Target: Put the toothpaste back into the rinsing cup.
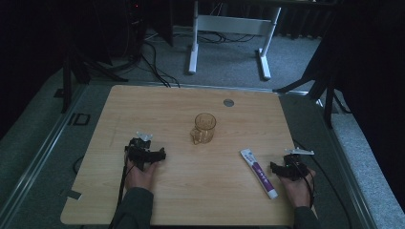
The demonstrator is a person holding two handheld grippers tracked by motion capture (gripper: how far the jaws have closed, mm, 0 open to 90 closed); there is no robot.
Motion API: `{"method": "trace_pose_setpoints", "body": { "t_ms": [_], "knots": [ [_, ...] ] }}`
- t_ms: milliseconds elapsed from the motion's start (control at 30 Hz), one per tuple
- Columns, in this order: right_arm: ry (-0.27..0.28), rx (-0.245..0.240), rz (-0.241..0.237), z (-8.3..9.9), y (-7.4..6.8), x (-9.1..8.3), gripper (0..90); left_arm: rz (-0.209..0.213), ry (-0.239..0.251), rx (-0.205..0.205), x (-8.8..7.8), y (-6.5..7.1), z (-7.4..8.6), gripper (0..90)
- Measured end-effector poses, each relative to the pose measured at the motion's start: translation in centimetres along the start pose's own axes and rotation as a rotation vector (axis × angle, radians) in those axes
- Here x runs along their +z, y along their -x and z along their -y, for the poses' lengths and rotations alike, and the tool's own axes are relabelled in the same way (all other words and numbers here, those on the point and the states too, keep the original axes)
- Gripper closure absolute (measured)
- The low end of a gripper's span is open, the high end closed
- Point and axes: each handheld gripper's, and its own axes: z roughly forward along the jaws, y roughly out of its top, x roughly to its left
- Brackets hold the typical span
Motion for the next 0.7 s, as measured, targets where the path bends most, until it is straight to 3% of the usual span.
{"method": "trace_pose_setpoints", "body": {
  "t_ms": [67,133,233,333,433,700],
  "knots": [
    [0.024,0.041,-0.043,0.1,0.2,-0.5,40.6,0.0,0.0,-0.001,0.0,0.0,0.0,2.8],
    [0.041,0.053,-0.061,0.0,0.2,-0.8,41.5,0.0,0.0,-0.001,0.0,0.0,0.0,2.8],
    [0.073,0.034,-0.069,-0.4,0.1,-2.2,41.5,0.0,0.0,-0.001,0.0,0.0,0.0,2.8],
    [0.069,0.011,-0.057,-0.3,-0.3,-2.5,41.1,-0.001,0.001,-0.001,0.0,0.0,0.0,2.8],
    [0.031,0.001,-0.035,-0.2,-0.5,-2.4,41.2,-0.001,0.001,-0.002,0.0,0.0,0.0,2.8],
    [0.017,-0.056,-0.015,-0.3,-1.1,-3.3,40.2,-0.001,0.001,-0.001,0.0,0.0,0.0,2.8]
  ]
}}
